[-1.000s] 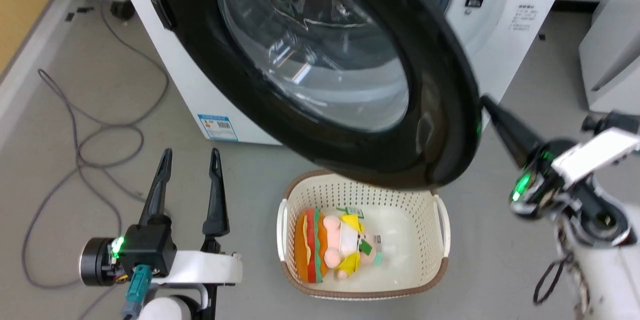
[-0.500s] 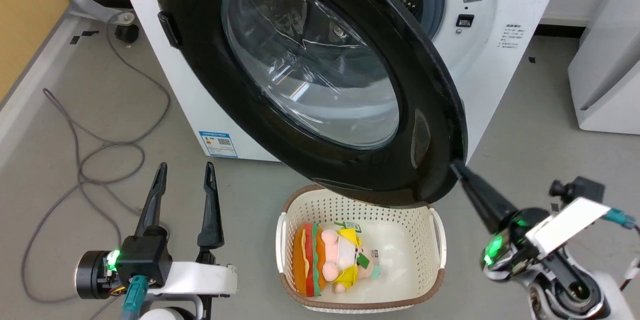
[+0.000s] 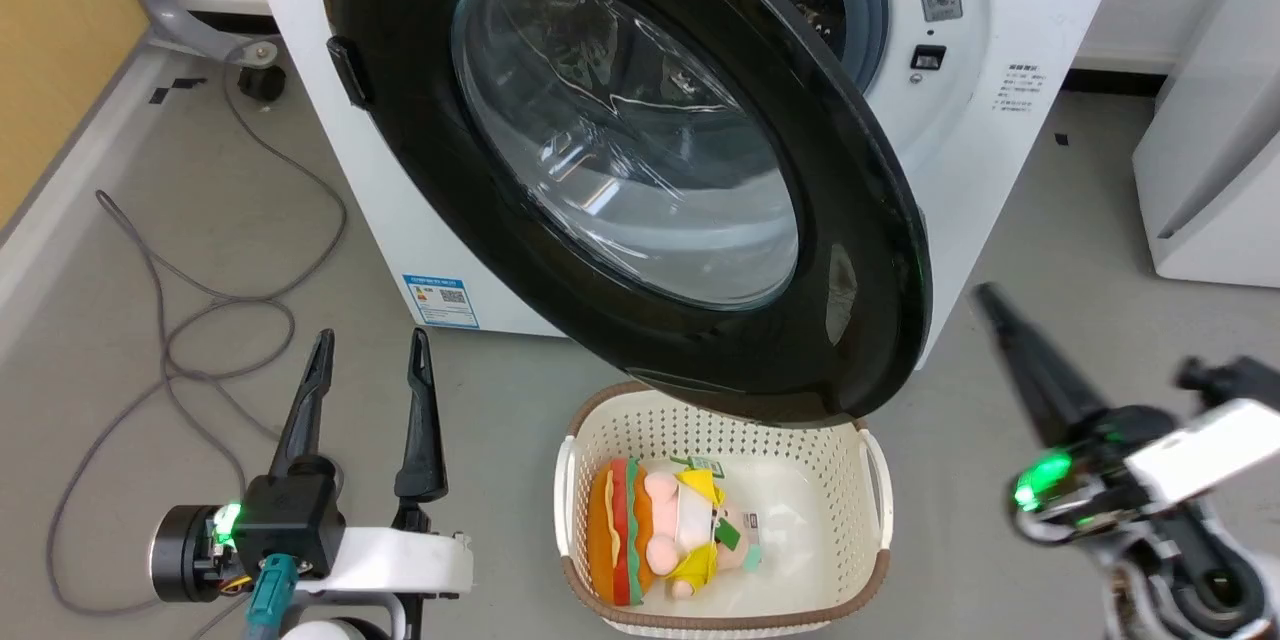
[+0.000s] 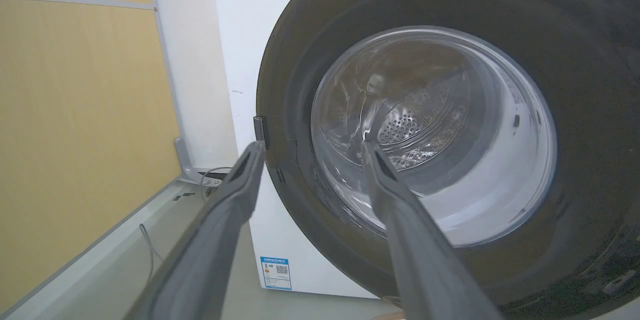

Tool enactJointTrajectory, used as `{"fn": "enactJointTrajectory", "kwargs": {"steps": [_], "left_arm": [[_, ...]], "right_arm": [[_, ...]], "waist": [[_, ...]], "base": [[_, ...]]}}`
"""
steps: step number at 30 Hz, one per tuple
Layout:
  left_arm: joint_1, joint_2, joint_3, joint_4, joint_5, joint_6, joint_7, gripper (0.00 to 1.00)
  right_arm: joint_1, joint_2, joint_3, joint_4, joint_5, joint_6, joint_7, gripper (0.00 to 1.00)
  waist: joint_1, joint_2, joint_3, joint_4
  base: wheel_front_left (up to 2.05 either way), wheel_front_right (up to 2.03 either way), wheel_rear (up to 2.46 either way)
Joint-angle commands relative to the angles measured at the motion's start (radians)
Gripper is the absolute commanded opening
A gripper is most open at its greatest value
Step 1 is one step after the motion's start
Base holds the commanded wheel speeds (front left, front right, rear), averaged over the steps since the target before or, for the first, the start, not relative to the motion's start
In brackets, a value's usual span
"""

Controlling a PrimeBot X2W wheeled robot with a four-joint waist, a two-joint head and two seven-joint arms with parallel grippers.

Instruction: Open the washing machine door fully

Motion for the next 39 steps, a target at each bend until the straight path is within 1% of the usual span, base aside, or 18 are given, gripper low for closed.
{"fn": "enactJointTrajectory", "kwargs": {"steps": [1, 4, 6, 9, 11, 17, 21, 26, 31, 39], "left_arm": [[0.018, 0.002, -0.001, 0.000, 0.003, -0.002, -0.005, 1.00], [0.019, 0.002, -0.001, 0.001, 0.003, -0.002, -0.005, 1.00], [0.018, 0.002, 0.000, 0.001, 0.003, -0.003, -0.005, 1.00], [0.015, 0.002, 0.003, 0.001, 0.006, -0.006, -0.005, 1.00], [0.010, 0.002, 0.004, -0.001, 0.007, -0.009, -0.005, 1.00], [-0.006, 0.002, 0.005, -0.005, 0.009, -0.013, -0.005, 1.00], [-0.013, 0.002, 0.001, -0.006, 0.007, -0.013, -0.005, 1.00], [-0.021, 0.002, -0.004, -0.007, 0.002, -0.007, -0.005, 1.00], [-0.027, 0.002, -0.009, -0.007, -0.001, -0.003, -0.005, 1.00], [-0.035, 0.002, -0.017, -0.002, -0.003, 0.000, -0.005, 1.00]], "right_arm": [[-0.005, -0.003, -0.025, -0.005, 0.004, 0.001, -0.014, 0.00], [-0.029, -0.006, -0.091, 0.013, 0.001, 0.001, -0.065, 0.00], [-0.054, -0.007, -0.134, 0.050, -0.011, 0.001, -0.114, 0.00], [-0.108, -0.019, -0.172, 0.128, -0.026, 0.001, -0.158, 0.00], [-0.159, -0.031, -0.188, 0.189, -0.034, 0.001, -0.177, 0.00], [-0.305, -0.072, -0.187, 0.361, -0.066, 0.001, -0.194, 0.00], [-0.376, -0.091, -0.158, 0.445, -0.093, 0.001, -0.179, 0.00], [-0.419, -0.094, -0.098, 0.495, -0.123, 0.001, -0.137, 0.00], [-0.421, -0.079, -0.040, 0.489, -0.131, 0.001, -0.086, 0.00], [-0.380, -0.061, 0.049, 0.446, -0.137, 0.001, -0.009, 0.00]], "waist": [[0.0001, 0.0000, -0.004, 0.002], [0.0001, 0.0000, -0.009, 0.005], [0.0001, 0.0000, -0.010, 0.007], [0.0001, 0.0000, -0.005, 0.010], [0.0001, 0.0000, 0.003, 0.013], [0.0001, 0.0000, 0.028, 0.027], [0.0001, 0.0000, 0.044, 0.036], [0.0001, 0.0000, 0.060, 0.042], [0.0001, 0.0000, 0.071, 0.043], [0.0001, 0.0000, 0.076, 0.041]], "base": [[0.00, 0.00, 0.00], [0.00, 0.00, 0.00], [0.00, 0.00, 0.00], [0.00, 0.00, 0.00], [0.00, 0.00, 0.00], [0.00, 0.00, 0.00], [0.00, 0.00, 0.00], [0.00, 0.00, 0.00], [0.00, 0.00, 0.00], [0.00, 0.00, 0.00]]}}
